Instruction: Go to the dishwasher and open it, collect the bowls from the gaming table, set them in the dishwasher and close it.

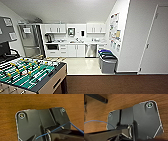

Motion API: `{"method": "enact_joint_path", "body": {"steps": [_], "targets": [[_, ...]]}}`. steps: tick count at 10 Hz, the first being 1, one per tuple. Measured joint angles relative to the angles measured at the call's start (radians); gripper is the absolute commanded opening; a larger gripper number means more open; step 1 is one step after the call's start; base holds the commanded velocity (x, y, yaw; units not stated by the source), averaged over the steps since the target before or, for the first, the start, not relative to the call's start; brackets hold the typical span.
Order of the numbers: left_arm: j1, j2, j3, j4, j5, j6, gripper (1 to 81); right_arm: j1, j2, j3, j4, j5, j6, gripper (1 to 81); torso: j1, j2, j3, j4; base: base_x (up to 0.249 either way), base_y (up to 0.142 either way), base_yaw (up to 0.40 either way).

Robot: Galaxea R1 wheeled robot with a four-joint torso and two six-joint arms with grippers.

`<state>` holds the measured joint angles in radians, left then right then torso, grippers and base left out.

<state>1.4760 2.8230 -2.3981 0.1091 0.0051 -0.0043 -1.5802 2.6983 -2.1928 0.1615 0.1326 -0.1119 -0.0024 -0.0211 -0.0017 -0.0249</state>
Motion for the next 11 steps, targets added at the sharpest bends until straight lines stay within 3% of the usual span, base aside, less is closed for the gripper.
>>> {"method": "enact_joint_path", "body": {"steps": [3, 6, 11], "targets": [[-0.047, 0.001, -0.001, 0.000, -0.019, 0.000, 81.1, 0.038, 0.009, -0.009, 0.001, 0.024, -0.001, 81.1, 0.004, 0.001, 0.000, 0.000, 0.278, 0.000, 0.000], [-0.011, 0.006, -0.001, 0.000, -0.003, 0.000, 81.1, 0.004, 0.011, -0.009, 0.001, 0.006, -0.001, 81.1, 0.004, 0.001, 0.000, 0.000, 0.278, 0.000, 0.000], [-0.024, 0.008, -0.001, 0.000, -0.009, 0.000, 81.1, 0.018, 0.010, -0.009, 0.001, 0.006, -0.001, 81.1, 0.004, 0.001, 0.000, 0.000, 0.278, 0.000, 0.000]]}}
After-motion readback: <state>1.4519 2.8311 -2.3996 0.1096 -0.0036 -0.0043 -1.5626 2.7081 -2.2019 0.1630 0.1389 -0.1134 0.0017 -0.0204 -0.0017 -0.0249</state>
